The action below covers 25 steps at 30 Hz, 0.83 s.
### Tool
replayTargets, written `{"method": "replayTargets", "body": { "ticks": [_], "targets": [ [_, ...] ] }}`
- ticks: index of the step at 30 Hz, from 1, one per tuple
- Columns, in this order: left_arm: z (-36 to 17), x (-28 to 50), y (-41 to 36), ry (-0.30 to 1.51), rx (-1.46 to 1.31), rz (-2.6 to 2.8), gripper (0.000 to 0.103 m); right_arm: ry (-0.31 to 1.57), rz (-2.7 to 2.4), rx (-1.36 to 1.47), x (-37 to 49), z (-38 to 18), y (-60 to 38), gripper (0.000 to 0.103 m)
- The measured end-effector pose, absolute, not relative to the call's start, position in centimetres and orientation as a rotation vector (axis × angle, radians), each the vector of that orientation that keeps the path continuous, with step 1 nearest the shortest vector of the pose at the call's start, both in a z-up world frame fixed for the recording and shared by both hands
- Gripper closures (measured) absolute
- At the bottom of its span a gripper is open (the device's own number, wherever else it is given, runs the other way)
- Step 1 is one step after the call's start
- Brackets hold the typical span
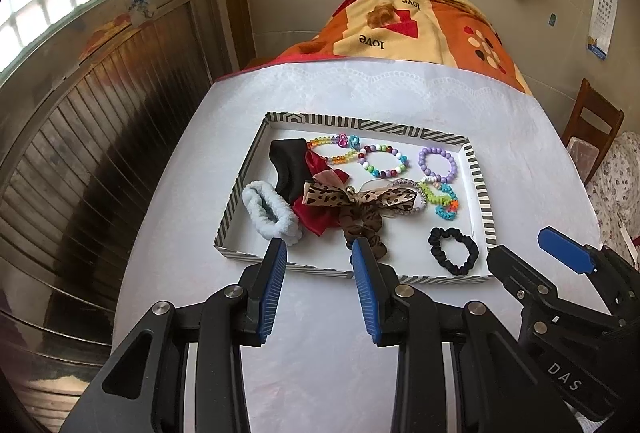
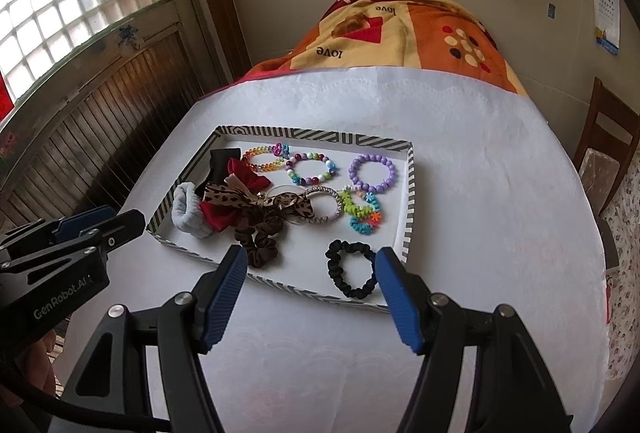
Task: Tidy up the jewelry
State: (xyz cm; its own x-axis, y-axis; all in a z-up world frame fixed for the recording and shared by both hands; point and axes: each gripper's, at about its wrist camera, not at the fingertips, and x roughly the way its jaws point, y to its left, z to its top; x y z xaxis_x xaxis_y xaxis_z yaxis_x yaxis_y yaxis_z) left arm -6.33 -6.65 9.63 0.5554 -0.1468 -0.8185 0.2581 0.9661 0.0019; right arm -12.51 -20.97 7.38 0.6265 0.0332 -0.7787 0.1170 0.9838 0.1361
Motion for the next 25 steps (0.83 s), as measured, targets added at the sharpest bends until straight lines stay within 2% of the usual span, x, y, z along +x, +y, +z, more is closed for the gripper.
{"method": "replayTargets", "body": {
  "ticks": [25],
  "targets": [
    [9.09,-5.81,-7.07,0.947,0.141,-0.246,0.088,0.906,-0.040,0.189,-11.88,6.73,-21.58,0.032]
  ]
}}
